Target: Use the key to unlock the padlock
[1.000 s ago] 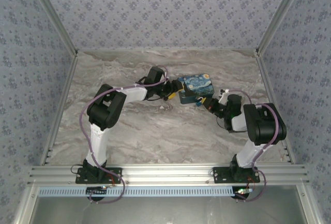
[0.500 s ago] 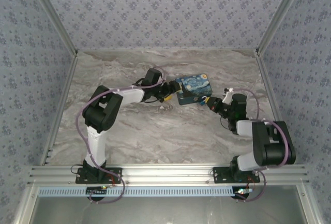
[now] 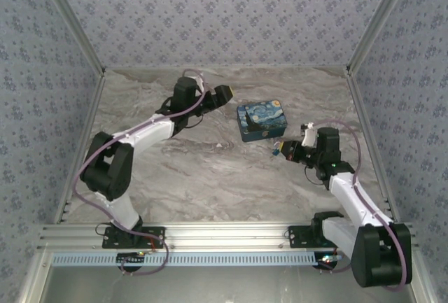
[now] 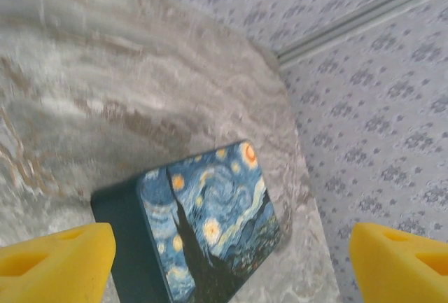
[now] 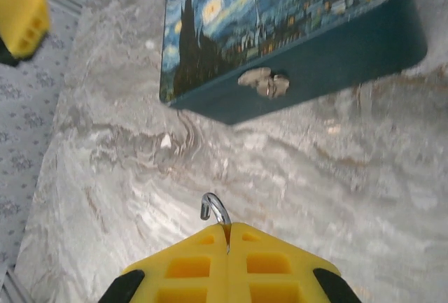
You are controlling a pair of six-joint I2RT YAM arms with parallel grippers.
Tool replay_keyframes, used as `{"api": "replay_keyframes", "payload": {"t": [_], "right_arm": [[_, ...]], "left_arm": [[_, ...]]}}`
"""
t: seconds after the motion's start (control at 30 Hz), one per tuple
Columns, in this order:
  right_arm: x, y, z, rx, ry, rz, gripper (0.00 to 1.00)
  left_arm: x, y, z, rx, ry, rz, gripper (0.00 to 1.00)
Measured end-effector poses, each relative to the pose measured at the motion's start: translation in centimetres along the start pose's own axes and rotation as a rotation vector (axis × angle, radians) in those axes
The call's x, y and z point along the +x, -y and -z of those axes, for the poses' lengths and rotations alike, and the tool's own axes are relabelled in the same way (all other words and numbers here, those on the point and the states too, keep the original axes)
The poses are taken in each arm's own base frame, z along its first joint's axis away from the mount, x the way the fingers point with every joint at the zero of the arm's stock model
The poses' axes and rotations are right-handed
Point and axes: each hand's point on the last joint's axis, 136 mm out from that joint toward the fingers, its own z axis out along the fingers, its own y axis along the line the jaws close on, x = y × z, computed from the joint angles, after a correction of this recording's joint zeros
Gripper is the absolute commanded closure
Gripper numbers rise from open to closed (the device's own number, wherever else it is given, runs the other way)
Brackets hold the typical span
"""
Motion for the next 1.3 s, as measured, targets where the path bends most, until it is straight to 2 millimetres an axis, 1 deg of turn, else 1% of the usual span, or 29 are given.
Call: {"api": "replay_keyframes", "payload": {"t": [0.13,0.3,0.4,0.57,0.7,0.87,0.93,1.03,1.13,1.2,1.3], "right_arm": [[2.3,0.0,0.5,0.031,-0.106,-0.036,1.0],[6.0,-0.1,0.6,0.064,-0.265,-0.085,1.0],[8.0,-0.1,0.5,0.082,-0.347,-0.094,1.0],[10.6,0.4,-0.2,0.124,-0.46,-0.105,1.0],[11.9,1.2,-1.0,0.166,-0.525,-0.134,1.0],[12.4,1.8,-1.9,0.183,-0.547,-0.162,1.0],[12.3,1.9,-2.2,0.183,-0.546,-0.165,0.94],[12.0,1.8,-2.4,0.181,-0.529,-0.168,0.81],[11.4,1.8,-2.6,0.179,-0.507,-0.167,0.71],[10.6,1.7,-2.5,0.174,-0.481,-0.162,0.67],[8.8,1.4,-2.1,0.17,-0.423,-0.152,0.66]], "left_arm": [[-1.9,0.8,2.2,0.009,0.073,-0.093,0.1],[-3.5,2.3,4.8,0.019,0.143,-0.213,0.06],[-4.3,2.9,6.0,0.017,0.181,-0.261,0.04],[-5.6,3.2,7.2,-0.001,0.233,-0.308,0.04],[-6.1,3.2,7.6,-0.013,0.253,-0.321,0.03],[-5.7,2.4,7.8,-0.033,0.245,-0.32,0.02],[-5.6,1.8,7.9,-0.046,0.242,-0.316,0.02],[-5.6,0.9,8.4,-0.072,0.245,-0.305,0.01],[-6.1,0.0,9.4,-0.095,0.266,-0.297,0.01],[-6.5,-0.4,10.2,-0.105,0.284,-0.291,0.01],[-7.2,-0.7,11.5,-0.118,0.316,-0.284,0.01]]}}
